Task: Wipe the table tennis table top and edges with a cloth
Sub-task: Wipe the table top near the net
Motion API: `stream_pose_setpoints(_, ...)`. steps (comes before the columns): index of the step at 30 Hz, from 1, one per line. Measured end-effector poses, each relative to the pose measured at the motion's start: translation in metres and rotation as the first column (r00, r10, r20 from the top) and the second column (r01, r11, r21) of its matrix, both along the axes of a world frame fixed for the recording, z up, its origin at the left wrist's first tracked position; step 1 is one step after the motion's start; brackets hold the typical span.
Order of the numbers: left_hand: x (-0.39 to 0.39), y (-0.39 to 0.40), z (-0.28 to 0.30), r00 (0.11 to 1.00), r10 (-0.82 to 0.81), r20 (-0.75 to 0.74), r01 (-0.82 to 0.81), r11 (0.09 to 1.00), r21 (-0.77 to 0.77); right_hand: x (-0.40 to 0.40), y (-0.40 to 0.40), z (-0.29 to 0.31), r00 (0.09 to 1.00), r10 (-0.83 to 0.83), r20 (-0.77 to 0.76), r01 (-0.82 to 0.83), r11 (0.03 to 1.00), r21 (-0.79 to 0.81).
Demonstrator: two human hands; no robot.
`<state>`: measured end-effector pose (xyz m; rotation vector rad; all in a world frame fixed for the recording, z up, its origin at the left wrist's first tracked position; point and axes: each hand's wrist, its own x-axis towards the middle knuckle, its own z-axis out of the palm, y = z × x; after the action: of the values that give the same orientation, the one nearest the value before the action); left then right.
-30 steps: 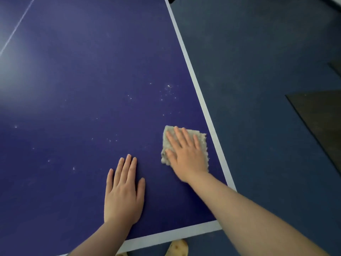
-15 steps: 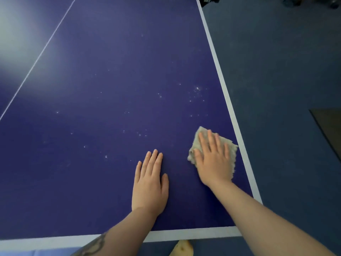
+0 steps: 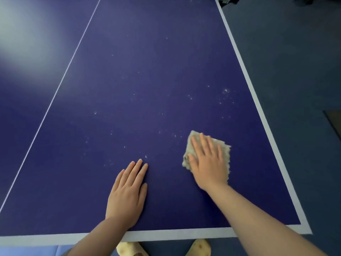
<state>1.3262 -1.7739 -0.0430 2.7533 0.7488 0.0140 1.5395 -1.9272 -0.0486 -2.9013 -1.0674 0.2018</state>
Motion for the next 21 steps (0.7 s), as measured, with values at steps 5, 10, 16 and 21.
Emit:
stream_pose_setpoints(5,0.001,0.001,-0.001,1.000,-0.011,0.003,0.011,1.000,0.016,-0.054,-0.030,0.004,0.962,-0.270,0.043,0.270,0.963,0.012)
stream_pose_setpoints(10,-0.002,0.008,0.000,0.999,-0.038,0.007,0.038,0.999,0.022,-0.079,0.034,0.007,0.977,0.211,-0.022,-0.210,0.977,0.037)
stream_pose_setpoints(16,0.002,0.008,0.000,0.999,-0.043,-0.025,0.043,0.999,-0.001,0.025,-0.002,0.008,0.970,-0.244,-0.017,0.243,0.969,-0.049)
stream_pose_setpoints(21,-0.004,0.011,-0.002,0.999,-0.030,-0.028,0.029,1.000,-0.001,-0.038,-0.040,0.009,0.953,-0.303,0.013,0.303,0.952,-0.029)
